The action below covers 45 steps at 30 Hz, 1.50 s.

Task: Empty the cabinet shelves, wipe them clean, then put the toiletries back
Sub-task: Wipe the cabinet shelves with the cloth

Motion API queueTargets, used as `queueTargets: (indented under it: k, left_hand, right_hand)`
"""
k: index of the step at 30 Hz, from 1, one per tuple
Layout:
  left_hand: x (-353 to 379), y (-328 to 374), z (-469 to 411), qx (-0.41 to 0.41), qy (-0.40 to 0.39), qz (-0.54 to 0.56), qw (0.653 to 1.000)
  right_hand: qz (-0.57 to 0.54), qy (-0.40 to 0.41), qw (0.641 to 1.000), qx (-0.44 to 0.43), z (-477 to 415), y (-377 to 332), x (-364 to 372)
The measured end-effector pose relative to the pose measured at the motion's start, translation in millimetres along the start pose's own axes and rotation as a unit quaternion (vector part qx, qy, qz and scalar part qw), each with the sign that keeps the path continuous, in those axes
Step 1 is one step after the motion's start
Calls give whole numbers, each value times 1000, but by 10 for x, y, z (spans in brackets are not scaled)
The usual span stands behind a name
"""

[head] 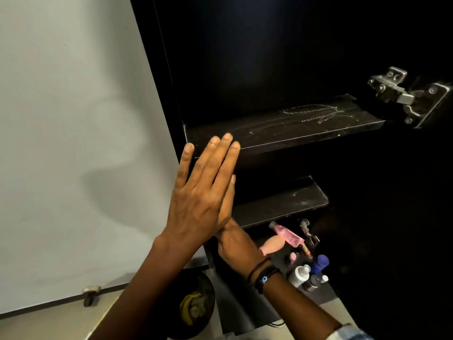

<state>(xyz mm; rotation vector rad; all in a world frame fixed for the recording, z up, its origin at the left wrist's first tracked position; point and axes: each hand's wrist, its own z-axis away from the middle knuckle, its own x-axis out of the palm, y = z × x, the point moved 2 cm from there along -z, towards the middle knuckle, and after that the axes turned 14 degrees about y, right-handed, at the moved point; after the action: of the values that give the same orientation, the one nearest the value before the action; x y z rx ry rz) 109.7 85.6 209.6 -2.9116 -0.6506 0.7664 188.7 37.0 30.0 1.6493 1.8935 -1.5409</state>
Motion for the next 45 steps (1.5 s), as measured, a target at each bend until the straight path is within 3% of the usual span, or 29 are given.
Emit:
queueTargets:
  k: [4,9,12,17,22,30,34,37,40,45]
  left_hand:
    - [47,-65,44,5,-10,-22,1000]
    - [68,-6,35,-37,7,3,999]
    - [89,30,42,-61,12,13,998]
    - [108,52,41,-74,25,17,997]
    - [119,35,50,-69,24,19,997]
    - [182,72,47,-85,48,18,995]
    - [168,73,63,-81,39,15,996]
    - [103,50,49,-59,28,18,998]
    - [25,25,-44,-43,48,12,998]
    - [-97,-86,-438,-58,155,7,986]
  right_hand:
    - [41,11,999,-2,-91,309,-137]
    - [199,48,972,117,-328,1519,-977]
    - [240,50,952,183,-452,1923,-1305]
    - [215,81,963,141,-295,1309,-941]
    - [182,17,983,25,109,610,-583]
    - [264,64,948,165,-150,1289,-1257]
    - [155,110,963,191,-242,1064,-1353]
    - [100,227,961,122,-279,571,-1691]
    - [60,347,936,24,-358,66,-2175]
    - [85,425,897,-92,-600,-295,-2727]
